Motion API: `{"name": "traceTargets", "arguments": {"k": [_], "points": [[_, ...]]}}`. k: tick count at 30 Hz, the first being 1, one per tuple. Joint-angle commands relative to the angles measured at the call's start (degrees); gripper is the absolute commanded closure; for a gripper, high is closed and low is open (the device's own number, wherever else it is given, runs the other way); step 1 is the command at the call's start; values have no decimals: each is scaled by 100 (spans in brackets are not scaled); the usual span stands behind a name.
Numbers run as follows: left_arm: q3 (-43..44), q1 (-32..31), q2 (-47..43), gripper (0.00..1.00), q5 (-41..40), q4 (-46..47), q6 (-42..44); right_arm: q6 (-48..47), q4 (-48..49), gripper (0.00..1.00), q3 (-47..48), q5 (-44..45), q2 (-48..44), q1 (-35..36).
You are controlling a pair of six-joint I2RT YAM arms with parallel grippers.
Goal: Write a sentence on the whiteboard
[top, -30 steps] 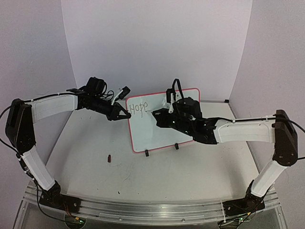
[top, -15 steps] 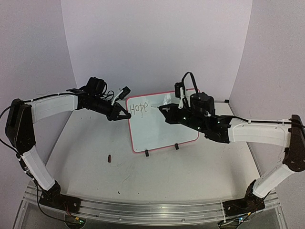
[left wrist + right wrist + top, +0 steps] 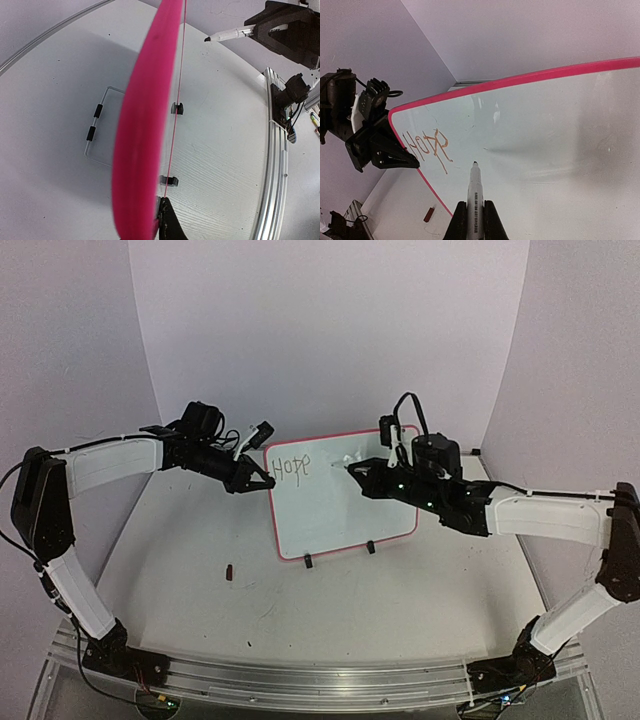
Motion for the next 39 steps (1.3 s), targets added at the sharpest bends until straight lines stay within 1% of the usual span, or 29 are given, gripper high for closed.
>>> {"name": "traceTargets", "arguments": {"k": [1,8,20,39], "points": [[26,-26,81,100,-669,-294,263,-78,166,100,278,32,139,9],[36,-33,98,100,-669,-298,265,-59,253,100,519,-8,387,11],[35,-33,87,100,-682,-308,278,-14,322,100,648,267,592,8],[50,-45,70,100,-677,-315,277,367,309,100,-33,241,539,10]]}}
